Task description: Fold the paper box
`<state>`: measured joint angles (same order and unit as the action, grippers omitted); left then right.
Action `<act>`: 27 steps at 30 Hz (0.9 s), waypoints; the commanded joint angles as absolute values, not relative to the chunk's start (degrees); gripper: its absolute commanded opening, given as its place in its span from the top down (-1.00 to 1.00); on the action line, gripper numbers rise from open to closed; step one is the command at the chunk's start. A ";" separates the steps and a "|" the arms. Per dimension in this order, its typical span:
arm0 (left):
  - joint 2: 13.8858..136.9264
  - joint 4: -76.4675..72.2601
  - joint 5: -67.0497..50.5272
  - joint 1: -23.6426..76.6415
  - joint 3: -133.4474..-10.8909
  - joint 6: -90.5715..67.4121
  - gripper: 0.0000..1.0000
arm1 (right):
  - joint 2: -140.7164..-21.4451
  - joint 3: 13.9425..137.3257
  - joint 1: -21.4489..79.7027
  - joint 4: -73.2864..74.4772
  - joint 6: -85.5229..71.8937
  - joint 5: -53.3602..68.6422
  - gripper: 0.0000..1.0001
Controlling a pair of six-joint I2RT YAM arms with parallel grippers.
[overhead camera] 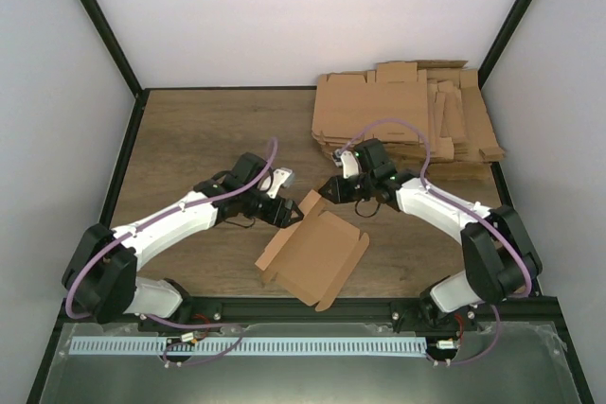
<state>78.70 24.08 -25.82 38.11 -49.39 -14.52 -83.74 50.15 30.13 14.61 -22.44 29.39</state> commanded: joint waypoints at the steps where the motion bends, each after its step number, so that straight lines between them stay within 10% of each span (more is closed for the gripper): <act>1: 80.17 24.06 -24.83 38.50 -49.15 -13.24 -0.34 | -84.46 49.83 30.38 14.14 -20.54 33.64 0.79; 27: 80.75 26.28 -23.38 39.02 -50.20 -11.56 -0.34 | -75.79 47.91 30.32 16.33 -17.52 15.55 0.68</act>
